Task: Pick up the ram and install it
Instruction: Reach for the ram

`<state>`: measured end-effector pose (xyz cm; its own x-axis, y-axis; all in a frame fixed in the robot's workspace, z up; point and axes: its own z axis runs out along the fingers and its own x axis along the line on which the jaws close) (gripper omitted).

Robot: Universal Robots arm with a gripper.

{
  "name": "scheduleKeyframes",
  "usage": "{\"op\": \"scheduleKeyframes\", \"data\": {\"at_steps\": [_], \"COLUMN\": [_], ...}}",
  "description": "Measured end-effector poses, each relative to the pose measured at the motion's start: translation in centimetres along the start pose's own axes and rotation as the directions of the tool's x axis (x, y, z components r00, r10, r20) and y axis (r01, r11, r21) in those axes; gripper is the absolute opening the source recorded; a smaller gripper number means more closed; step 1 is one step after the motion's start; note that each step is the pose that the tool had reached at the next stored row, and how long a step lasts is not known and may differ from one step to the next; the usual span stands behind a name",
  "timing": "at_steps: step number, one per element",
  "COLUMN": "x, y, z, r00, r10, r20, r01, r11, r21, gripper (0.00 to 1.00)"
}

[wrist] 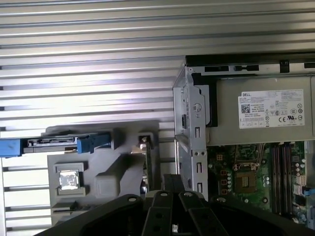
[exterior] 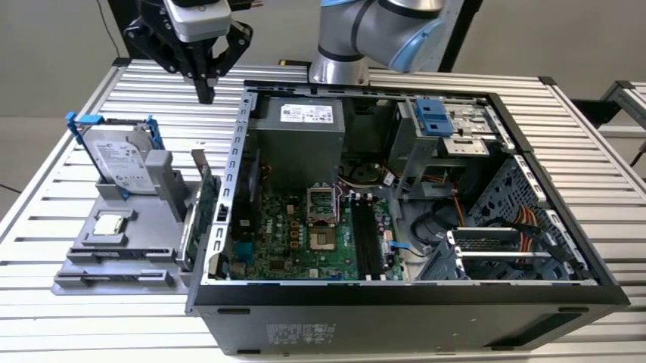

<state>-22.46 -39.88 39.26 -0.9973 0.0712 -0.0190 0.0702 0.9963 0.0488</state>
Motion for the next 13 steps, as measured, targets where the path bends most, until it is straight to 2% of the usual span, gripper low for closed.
{"op": "scheduleKeyframes", "data": {"at_steps": [13], "x": [0.93], "y": [-0.07], "z": [-0.02], "r00": [1.0000], "r10": [0.000], "r20": [0.0000], "r01": [0.000], "r11": [1.0000], "r21": [0.0000], "gripper": [0.00]}}
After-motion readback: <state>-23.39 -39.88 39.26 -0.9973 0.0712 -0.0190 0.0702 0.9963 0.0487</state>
